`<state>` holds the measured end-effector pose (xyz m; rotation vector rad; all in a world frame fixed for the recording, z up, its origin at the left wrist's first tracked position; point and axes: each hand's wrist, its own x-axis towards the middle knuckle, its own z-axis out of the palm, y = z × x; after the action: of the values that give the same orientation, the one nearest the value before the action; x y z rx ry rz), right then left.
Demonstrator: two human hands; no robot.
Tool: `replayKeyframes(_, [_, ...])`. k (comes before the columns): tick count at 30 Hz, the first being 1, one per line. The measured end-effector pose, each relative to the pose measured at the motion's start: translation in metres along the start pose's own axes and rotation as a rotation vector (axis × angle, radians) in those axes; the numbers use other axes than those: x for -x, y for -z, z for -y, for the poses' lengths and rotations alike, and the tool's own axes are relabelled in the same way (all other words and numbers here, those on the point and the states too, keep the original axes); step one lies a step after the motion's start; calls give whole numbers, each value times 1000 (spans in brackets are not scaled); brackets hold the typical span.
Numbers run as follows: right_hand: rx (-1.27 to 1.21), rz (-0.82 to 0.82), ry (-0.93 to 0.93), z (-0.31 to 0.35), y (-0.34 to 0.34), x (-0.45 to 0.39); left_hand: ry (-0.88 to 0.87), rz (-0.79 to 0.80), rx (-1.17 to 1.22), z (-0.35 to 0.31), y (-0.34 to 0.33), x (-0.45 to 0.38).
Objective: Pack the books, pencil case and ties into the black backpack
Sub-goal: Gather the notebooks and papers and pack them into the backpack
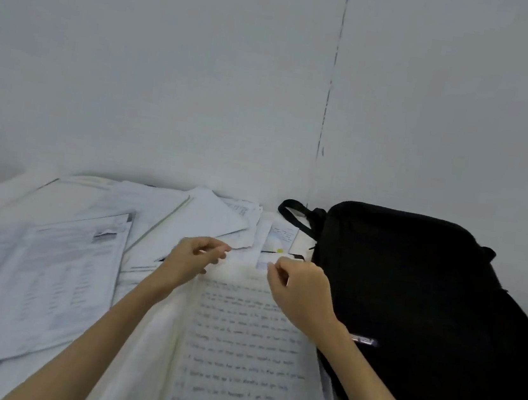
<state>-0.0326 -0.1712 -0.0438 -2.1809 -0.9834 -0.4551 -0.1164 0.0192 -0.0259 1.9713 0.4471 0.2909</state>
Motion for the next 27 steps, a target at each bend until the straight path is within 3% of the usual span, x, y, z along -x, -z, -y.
replayKeyframes(5, [-127,313,-24,83,-75,-31,77,-381,-135,66,110,17])
replayKeyframes(9, [-156,570,-150,145,-137,-55,162,-351,-353,116,173,21])
replayKeyframes(11, [-33,660,-176,173,-170,-65,139,-291,-450,141,201,19])
replayKeyframes(15, [146,567,-226,206,-205,-75,151,-118,-631,170,224,12])
replayKeyframes(17, [179,533,-288,217,-216,-77,105,-104,-655,180,228,14])
replayKeyframes(23, [305,643,-351,225,-215,-87,9,-104,-704,189,229,21])
replayKeyframes(27, [77,628,-409,234,-213,-94,-3,-85,-687,190,232,19])
